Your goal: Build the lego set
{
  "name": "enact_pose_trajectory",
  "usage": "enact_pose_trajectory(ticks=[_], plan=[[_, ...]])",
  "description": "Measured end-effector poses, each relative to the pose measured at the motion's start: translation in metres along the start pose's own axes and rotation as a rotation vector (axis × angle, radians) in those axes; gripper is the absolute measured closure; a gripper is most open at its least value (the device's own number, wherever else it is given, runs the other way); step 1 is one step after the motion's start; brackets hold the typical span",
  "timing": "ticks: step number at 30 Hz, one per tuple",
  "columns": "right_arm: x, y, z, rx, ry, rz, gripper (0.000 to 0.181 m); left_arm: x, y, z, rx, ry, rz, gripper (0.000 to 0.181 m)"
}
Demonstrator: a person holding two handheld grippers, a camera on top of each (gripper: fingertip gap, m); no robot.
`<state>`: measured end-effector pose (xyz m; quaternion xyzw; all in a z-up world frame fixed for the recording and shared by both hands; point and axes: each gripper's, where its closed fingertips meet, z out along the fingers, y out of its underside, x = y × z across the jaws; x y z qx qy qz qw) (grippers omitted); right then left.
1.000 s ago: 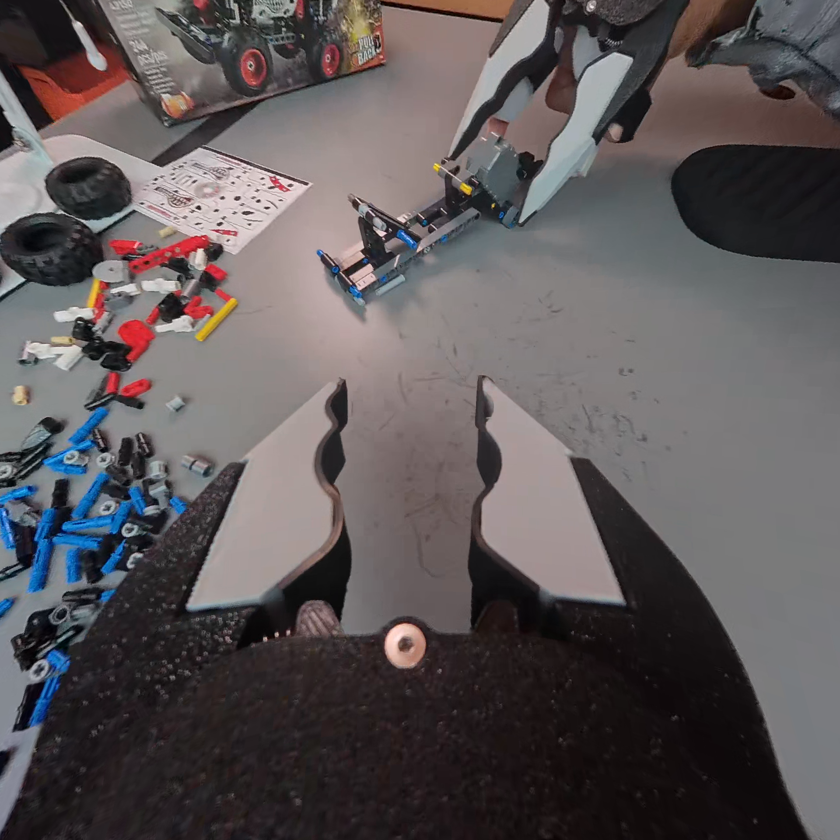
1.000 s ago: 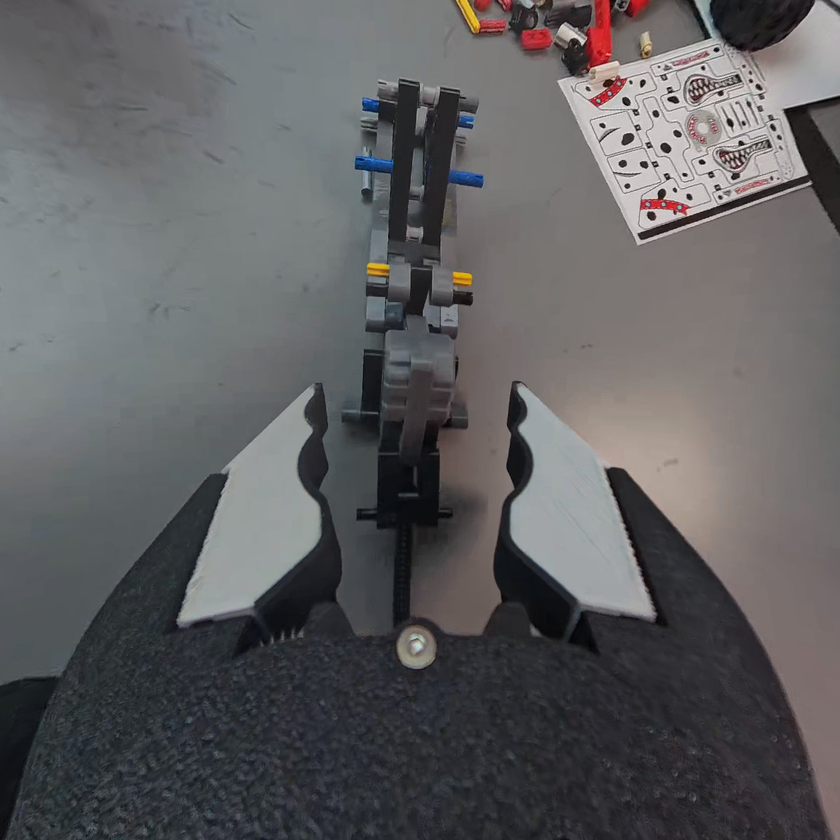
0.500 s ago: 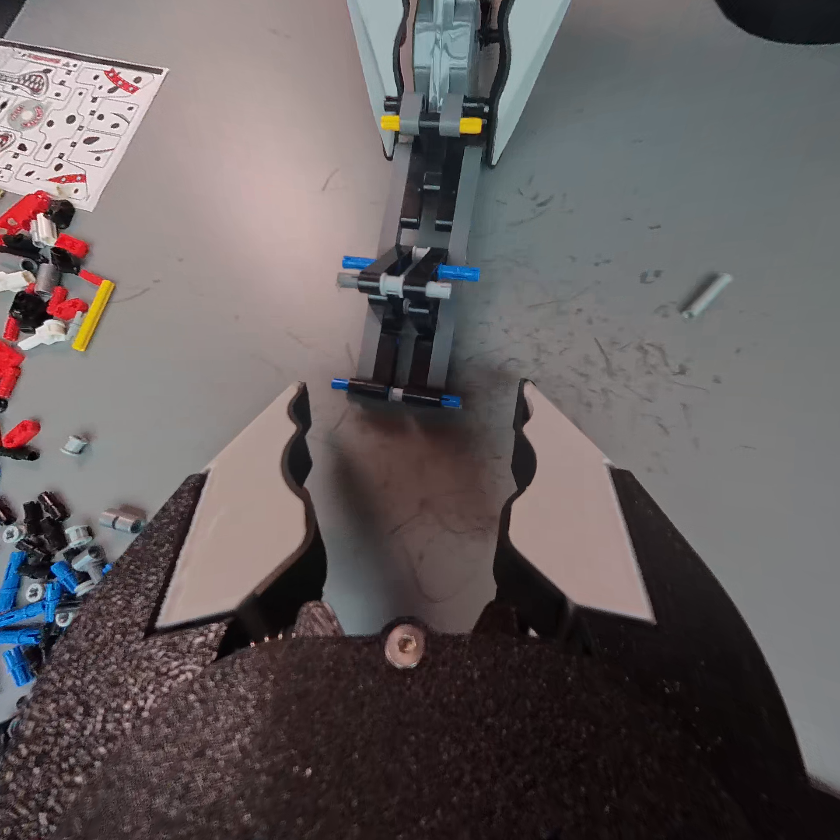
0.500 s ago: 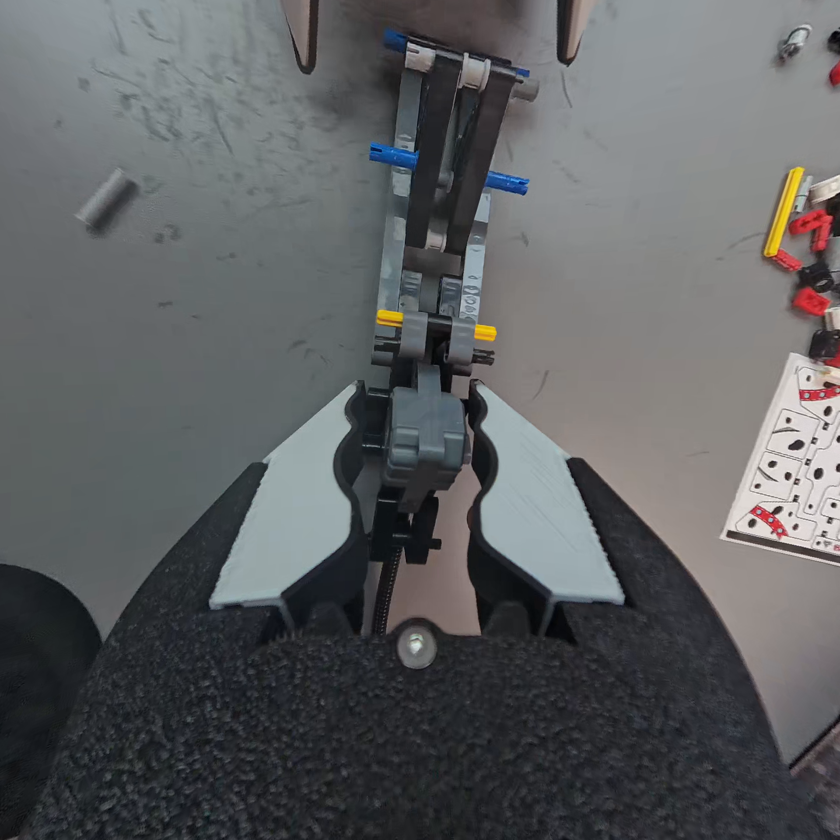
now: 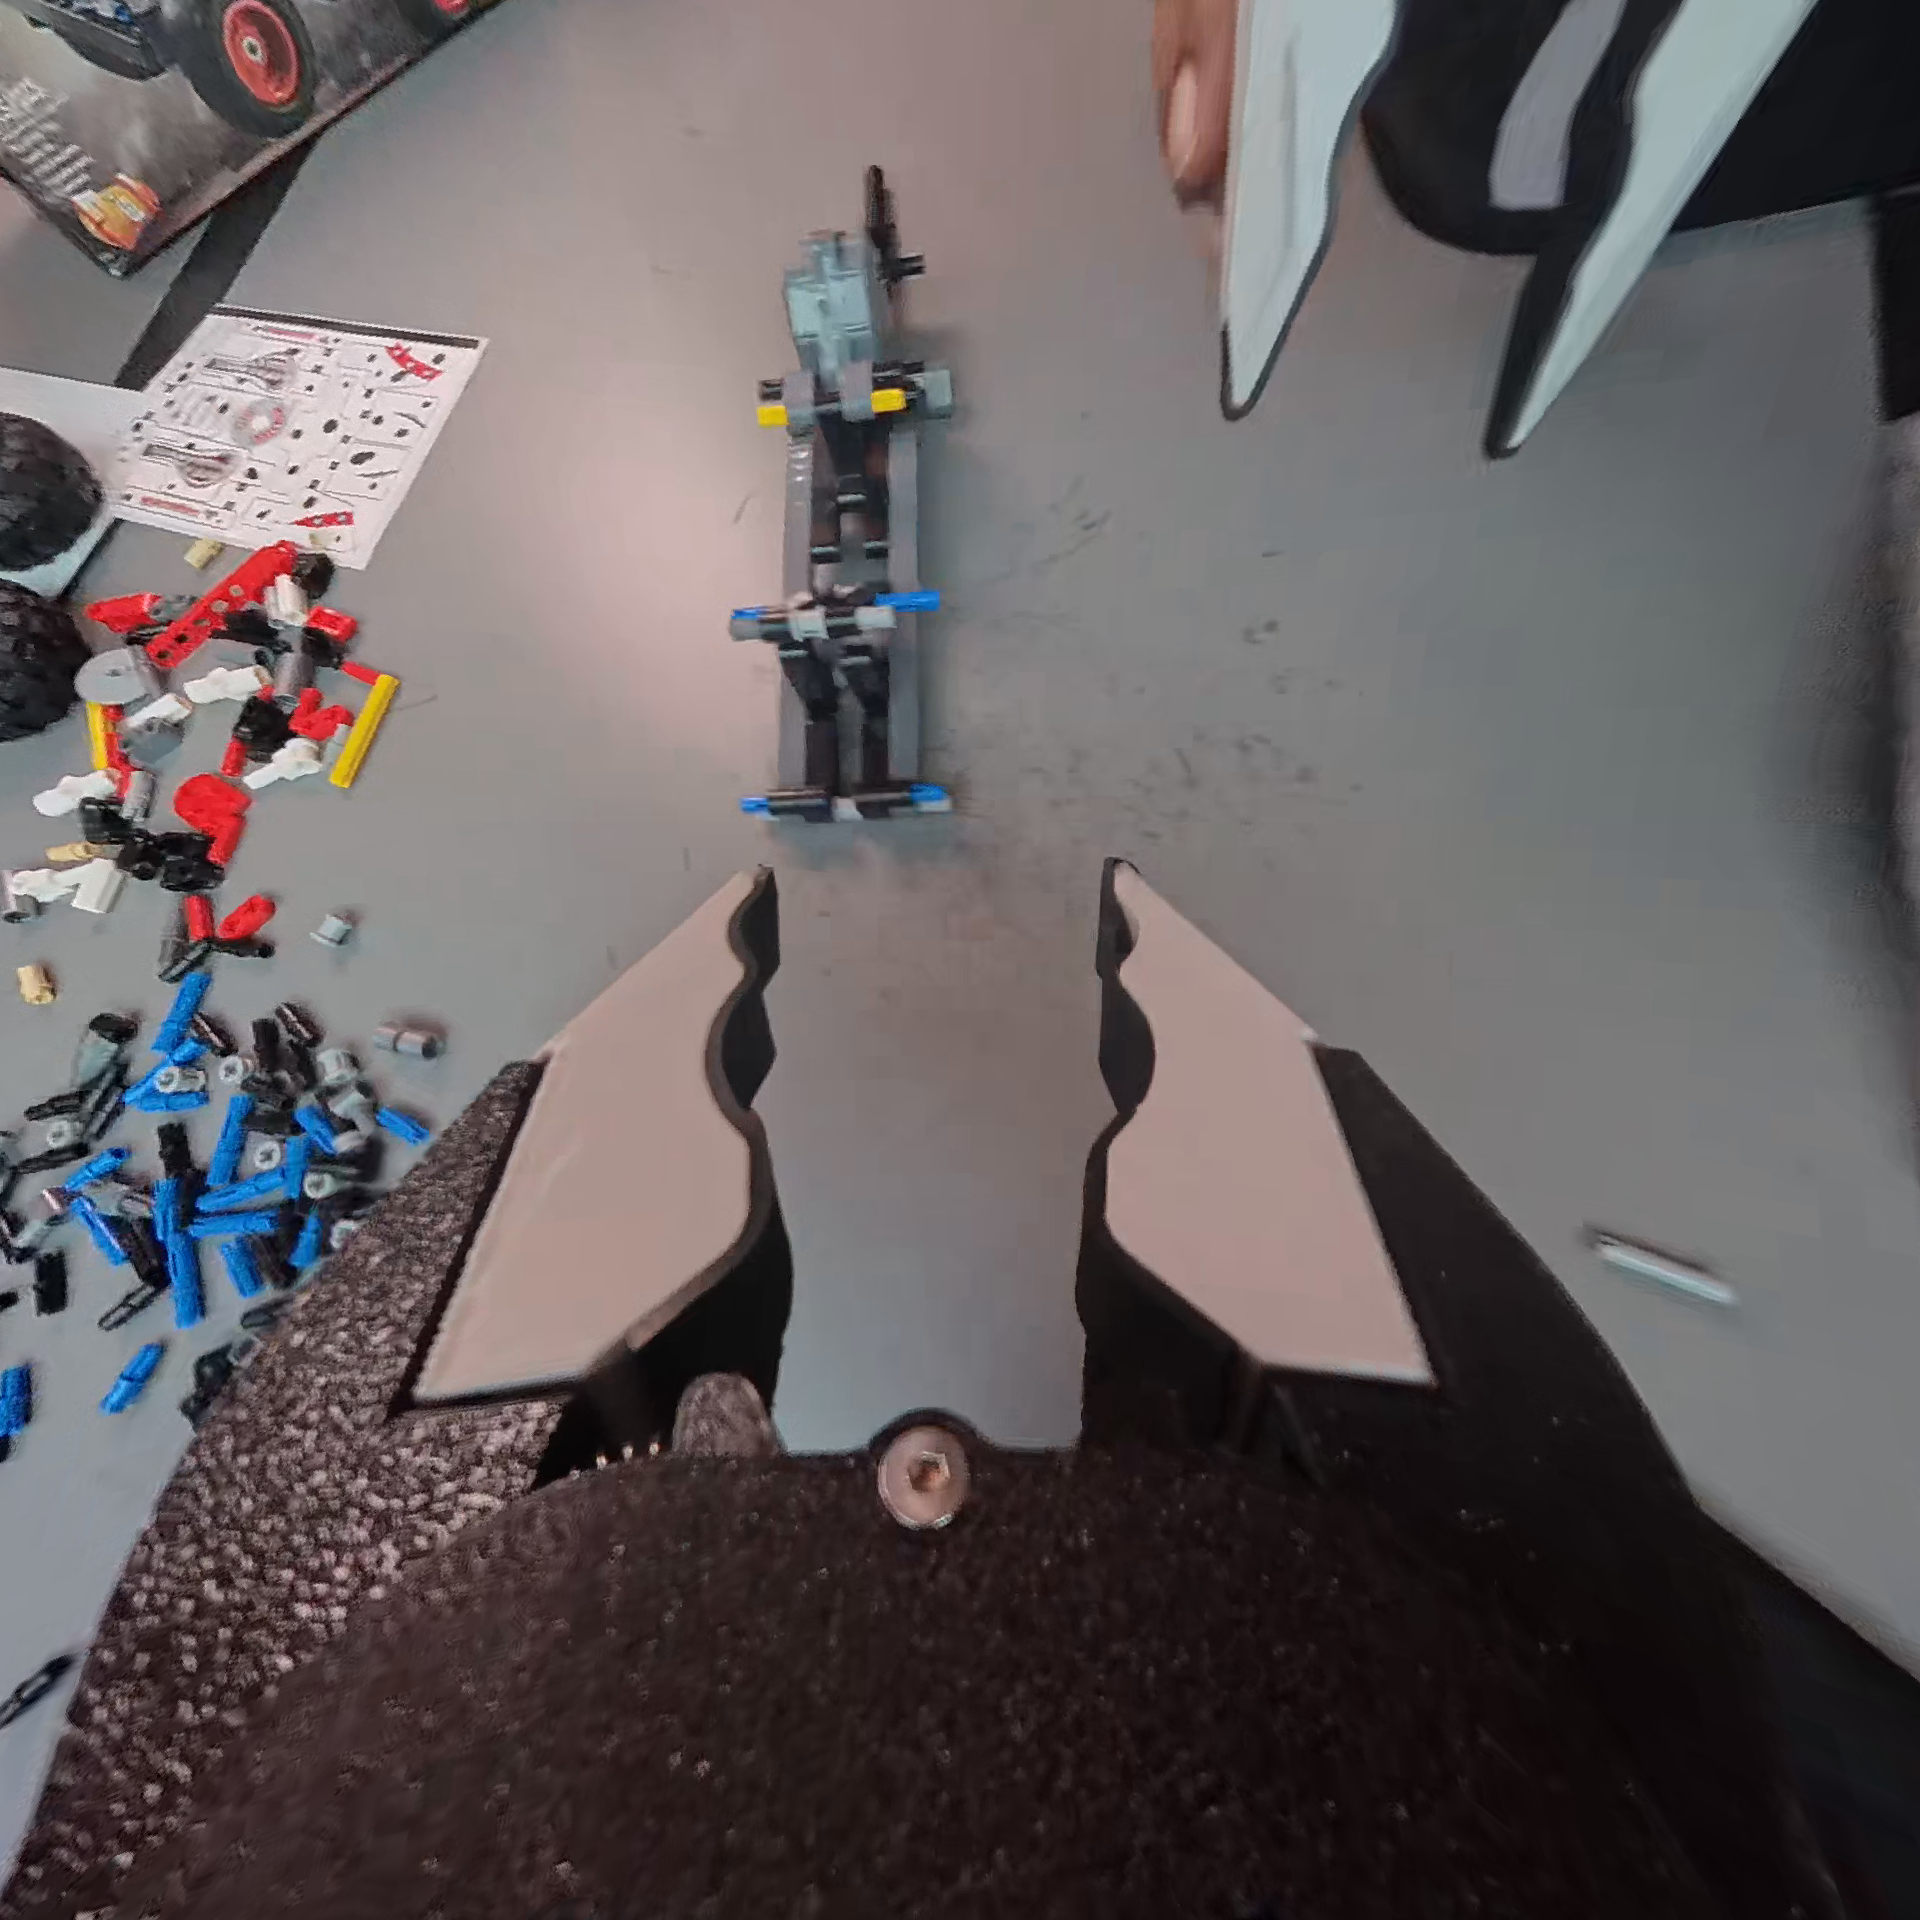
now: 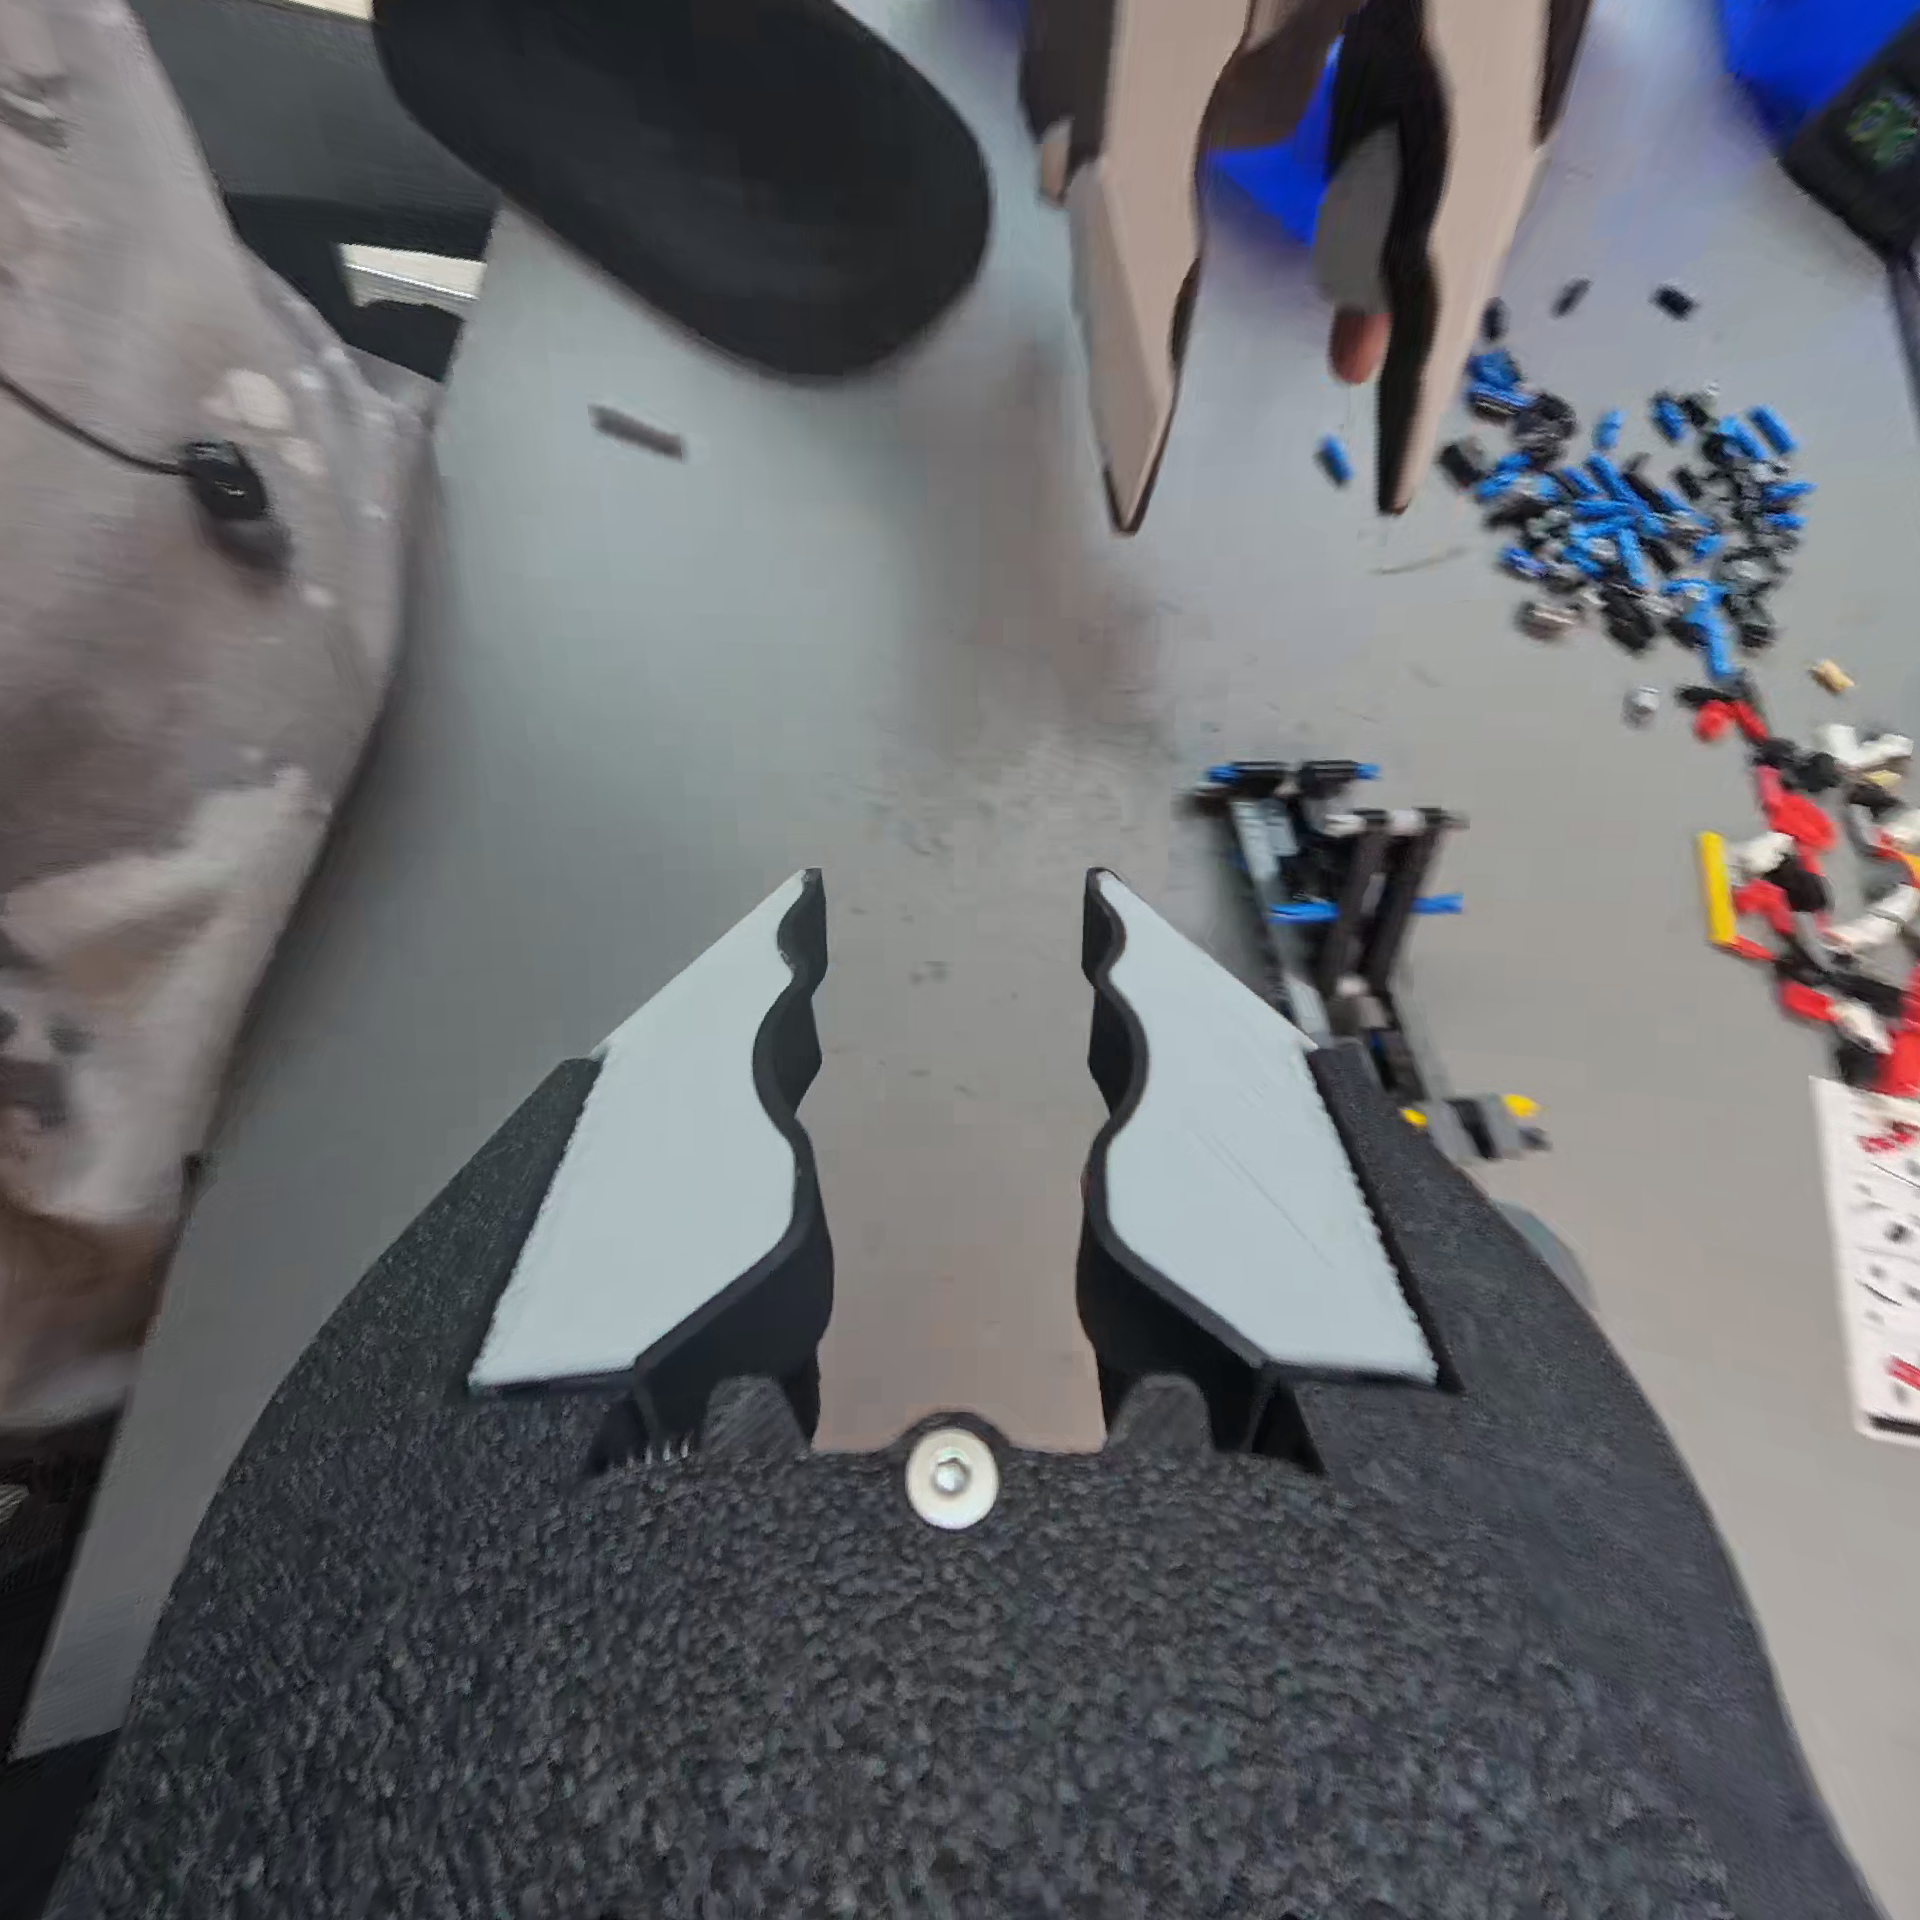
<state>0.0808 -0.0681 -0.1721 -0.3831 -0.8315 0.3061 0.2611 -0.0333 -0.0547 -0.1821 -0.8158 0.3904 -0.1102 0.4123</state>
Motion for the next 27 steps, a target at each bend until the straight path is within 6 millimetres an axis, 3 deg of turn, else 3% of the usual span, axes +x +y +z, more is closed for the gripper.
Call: enact_pose_trajectory(ticks=[3, 5, 8, 14, 19, 27], plan=[[-0.038, 0.008, 0.018, 0.003, -0.079, -0.006, 0.132, 0.06, 0.015, -0.051, -0.015, 0.193, -0.011, 0.122], [-0.043, 0.012, 0.024, 0.025, -0.092, 0.021, 0.135, 0.097, 0.044, -0.074, -0.113, 0.245, 0.013, 0.122], [-0.036, 0.011, 0.032, 0.057, -0.098, 0.047, 0.138, 0.128, 0.079, -0.081, -0.244, 0.244, 0.033, 0.119], [-0.037, -0.002, 0.043, 0.046, -0.138, -0.024, 0.14, 0.136, 0.079, -0.069, -0.299, 0.208, 0.155, 0.134], [-0.039, 0.002, 0.037, 0.042, -0.119, -0.02, 0.143, 0.137, 0.094, -0.063, -0.448, 0.255, 0.209, 0.165], [-0.033, 0.011, 0.025, 0.1, -0.064, 0.04, 0.147, 0.144, 0.099, -0.061, -0.55, 0.256, 0.179, 0.175]])
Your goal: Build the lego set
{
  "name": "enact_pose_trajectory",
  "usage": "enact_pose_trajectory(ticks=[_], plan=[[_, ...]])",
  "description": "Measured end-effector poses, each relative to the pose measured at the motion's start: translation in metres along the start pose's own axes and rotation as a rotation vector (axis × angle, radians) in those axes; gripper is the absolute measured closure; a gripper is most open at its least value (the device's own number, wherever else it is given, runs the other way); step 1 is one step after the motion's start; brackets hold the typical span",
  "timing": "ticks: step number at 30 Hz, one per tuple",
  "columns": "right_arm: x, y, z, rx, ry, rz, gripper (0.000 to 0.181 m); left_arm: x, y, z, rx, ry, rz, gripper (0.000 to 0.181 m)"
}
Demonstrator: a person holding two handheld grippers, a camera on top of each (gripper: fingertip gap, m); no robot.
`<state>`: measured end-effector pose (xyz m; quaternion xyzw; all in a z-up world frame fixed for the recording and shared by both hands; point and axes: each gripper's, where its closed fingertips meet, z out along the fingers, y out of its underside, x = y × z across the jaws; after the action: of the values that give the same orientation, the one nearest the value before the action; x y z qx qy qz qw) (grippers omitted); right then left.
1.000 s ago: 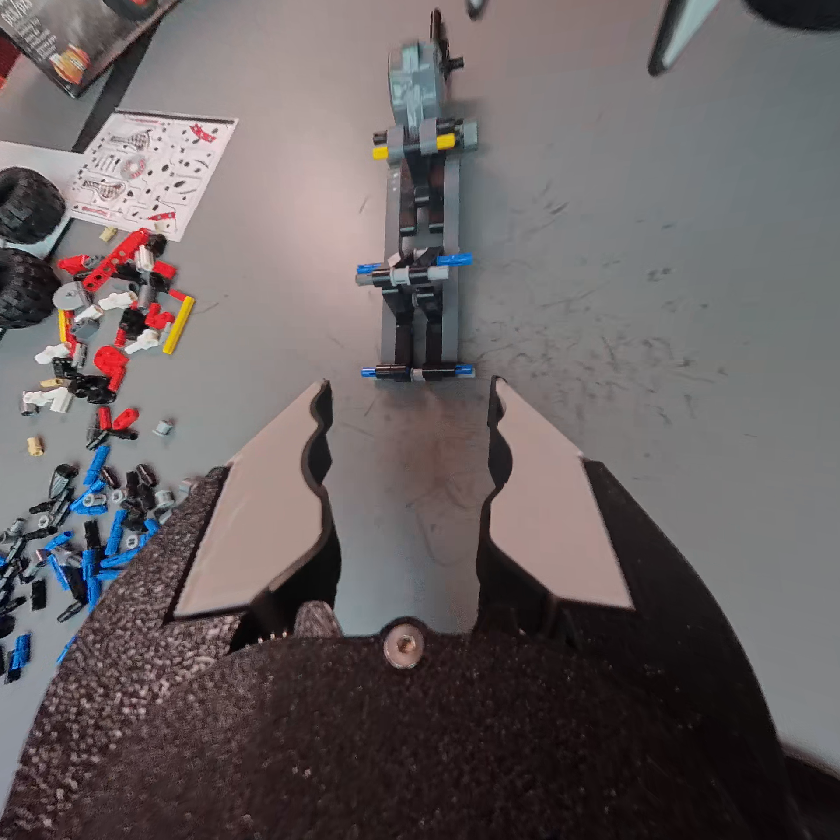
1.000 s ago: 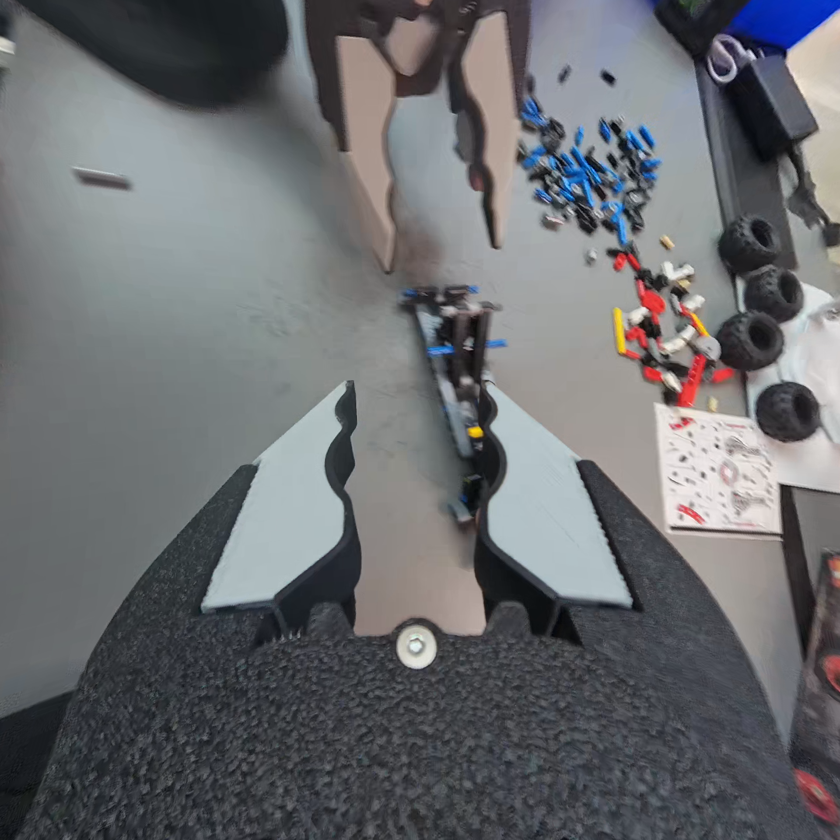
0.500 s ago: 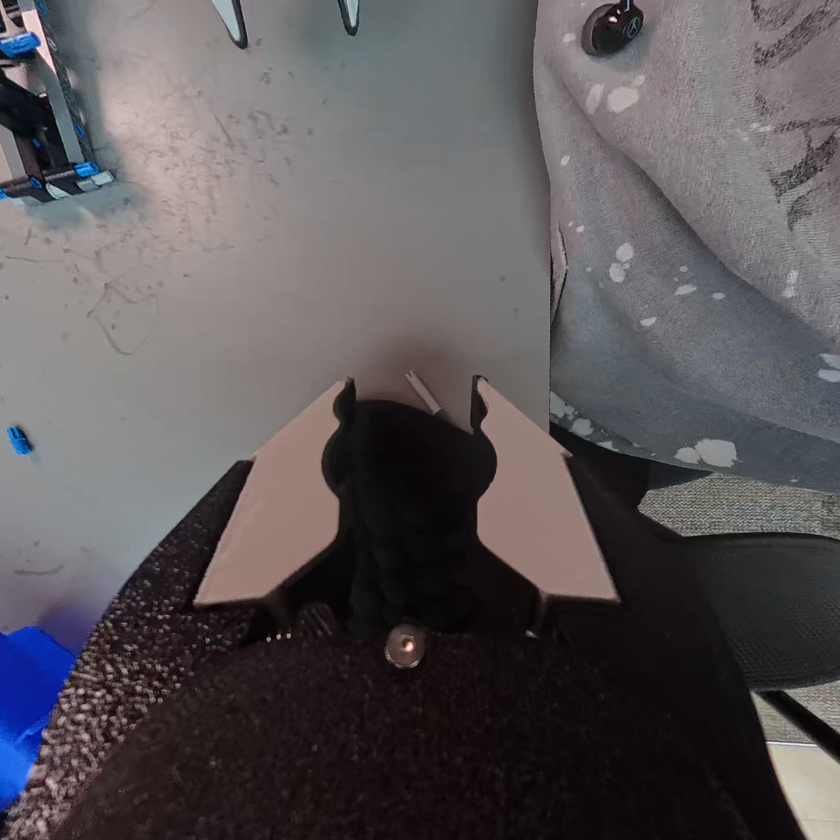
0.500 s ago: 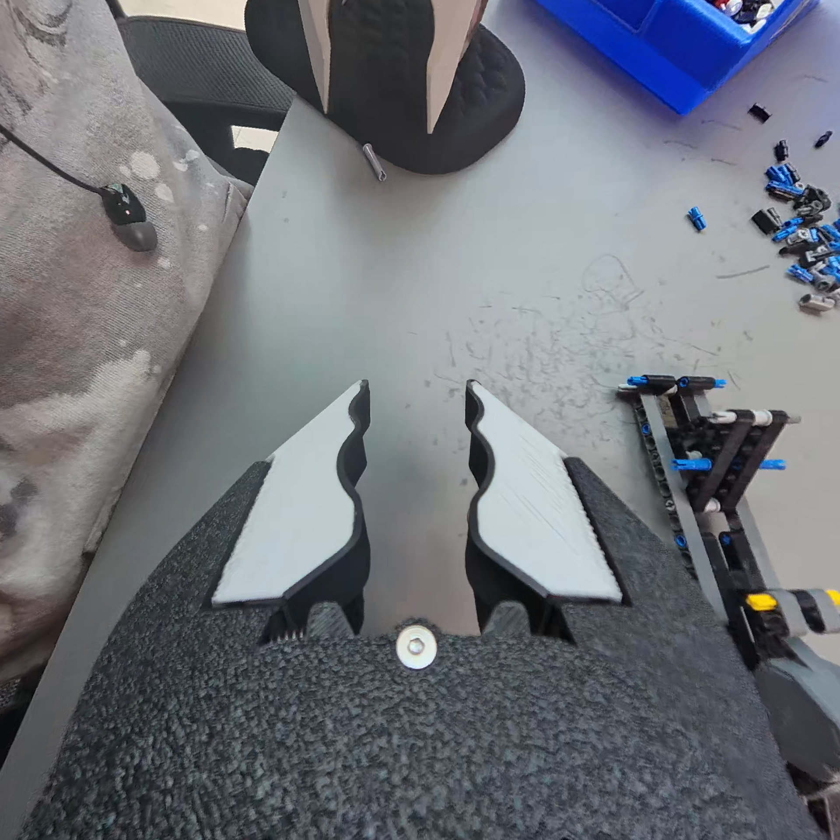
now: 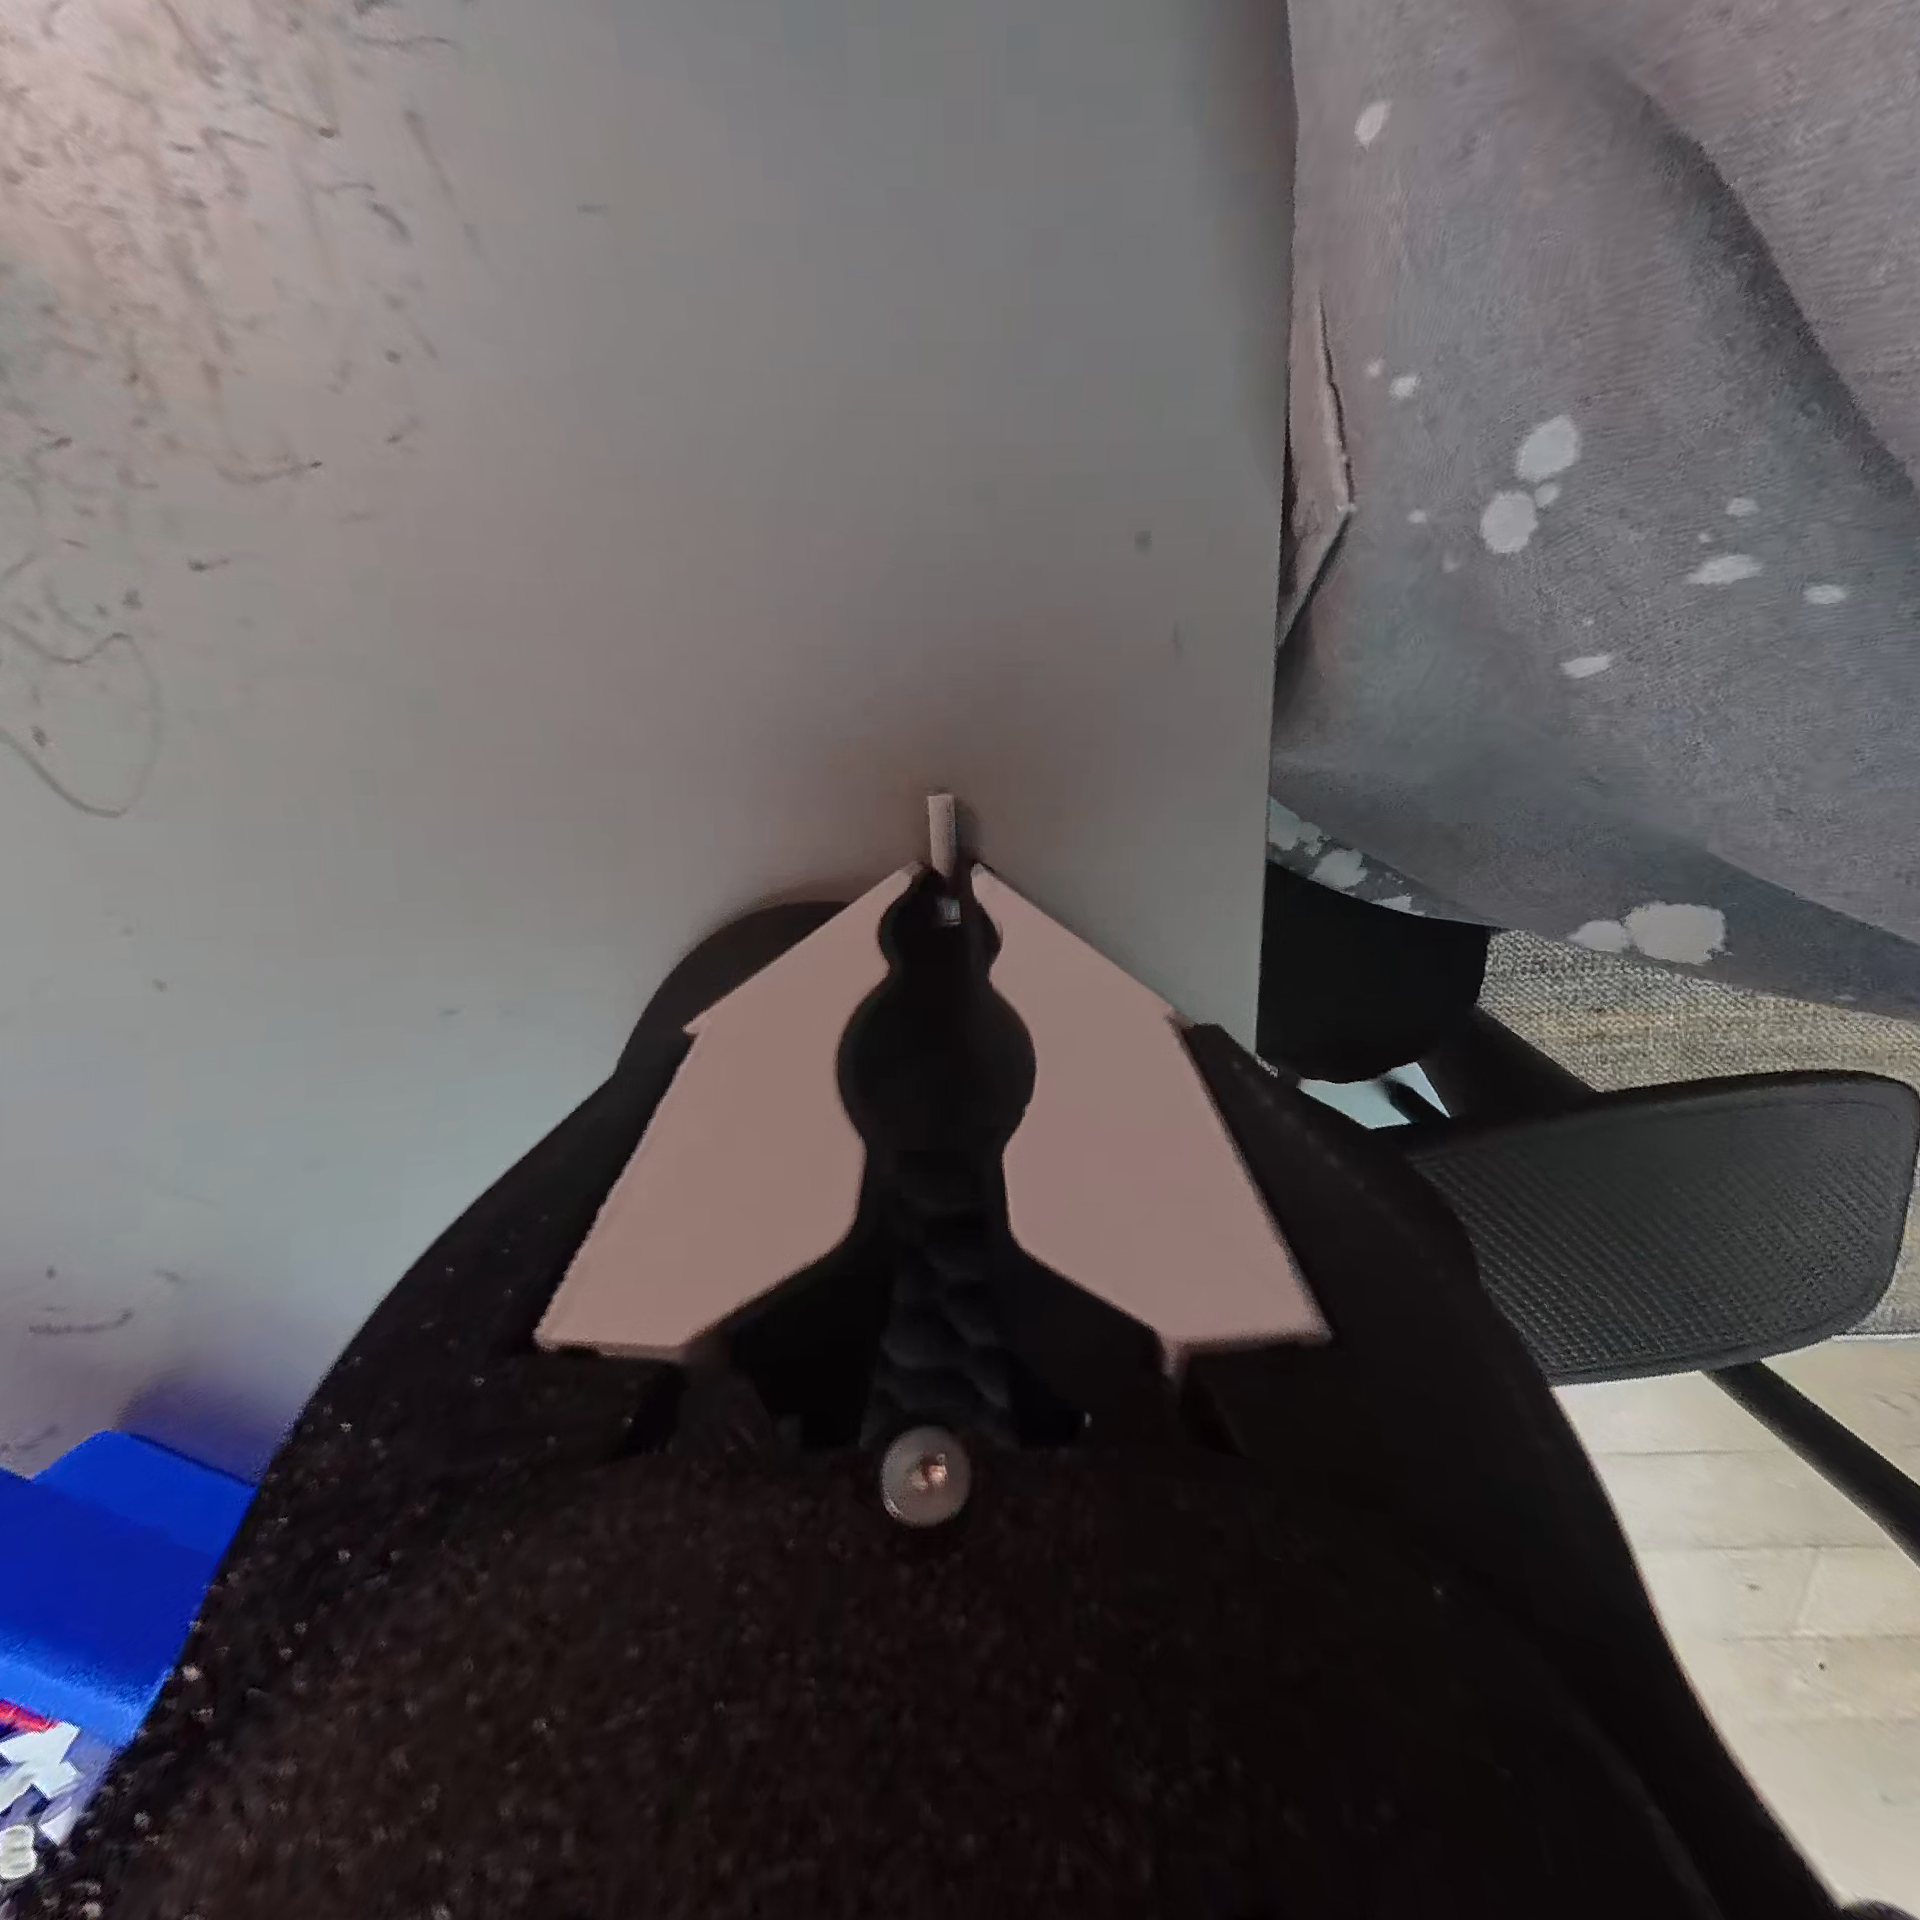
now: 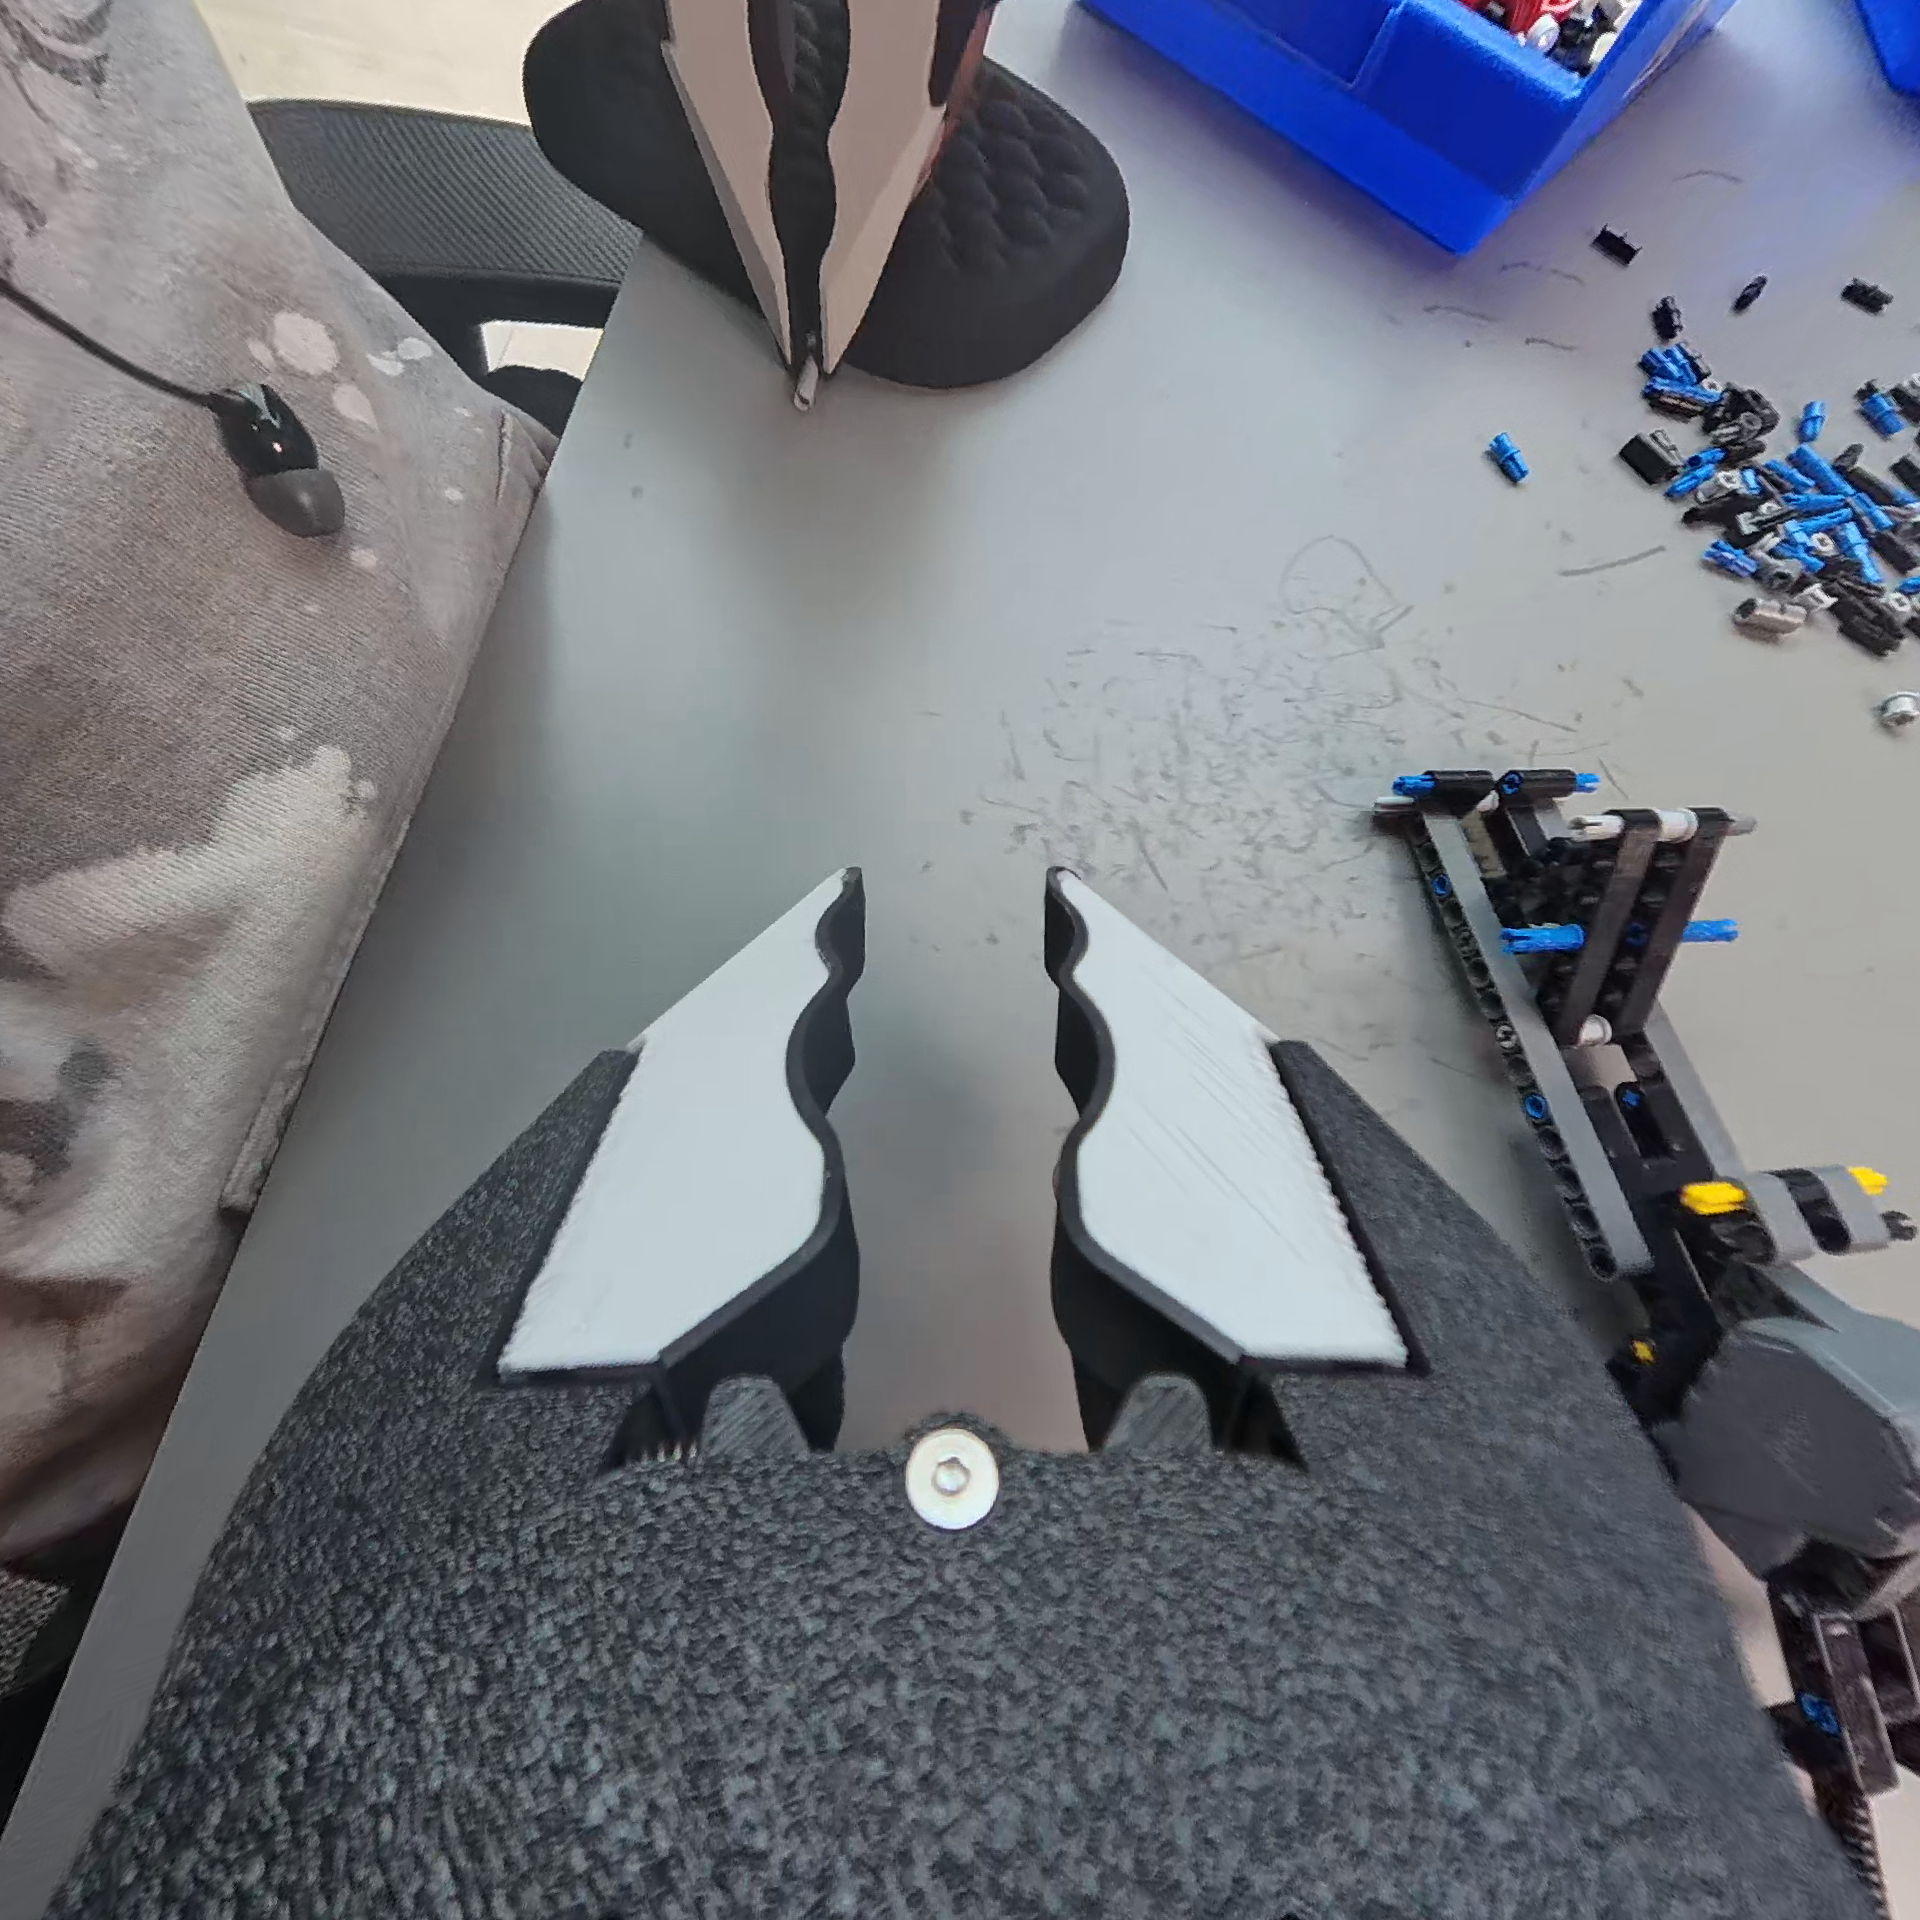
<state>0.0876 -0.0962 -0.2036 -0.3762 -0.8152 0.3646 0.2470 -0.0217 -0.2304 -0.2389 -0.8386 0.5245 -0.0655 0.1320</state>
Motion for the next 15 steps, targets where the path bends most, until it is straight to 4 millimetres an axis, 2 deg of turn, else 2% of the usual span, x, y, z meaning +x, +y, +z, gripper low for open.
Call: enact_pose_trajectory(ticks=[2, 4, 5, 7, 9, 12, 15], plan=[[0.006, -0.007, -0.006, 0.038, 0.009, 0.006, 0.148, -0.011, -0.007, -0.003, 0.049, 0.014, -0.039, 0.175], [0.016, -0.012, -0.016, 0.074, 0.041, 0.022, 0.149, -0.035, -0.026, -0.015, 0.171, 0.035, -0.084, 0.175], [0.022, -0.014, -0.022, 0.092, 0.063, 0.029, 0.149, -0.059, -0.04, -0.024, 0.256, -0.004, -0.113, 0.175], [0.034, -0.015, -0.035, 0.117, 0.122, 0.041, 0.151, -0.126, -0.067, -0.042, 0.399, -0.137, -0.222, 0.176], [0.046, -0.014, -0.047, 0.137, 0.183, 0.062, 0.152, -0.193, -0.084, -0.047, 0.462, -0.251, -0.291, 0.176], [0.065, -0.002, -0.06, 0.147, 0.279, 0.101, 0.154, -0.276, -0.103, -0.021, 0.471, -0.285, -0.401, 0.175], [0.079, 0.015, -0.071, 0.154, 0.348, 0.159, 0.154, -0.33, -0.111, 0.014, 0.429, -0.3, -0.473, 0.175]])
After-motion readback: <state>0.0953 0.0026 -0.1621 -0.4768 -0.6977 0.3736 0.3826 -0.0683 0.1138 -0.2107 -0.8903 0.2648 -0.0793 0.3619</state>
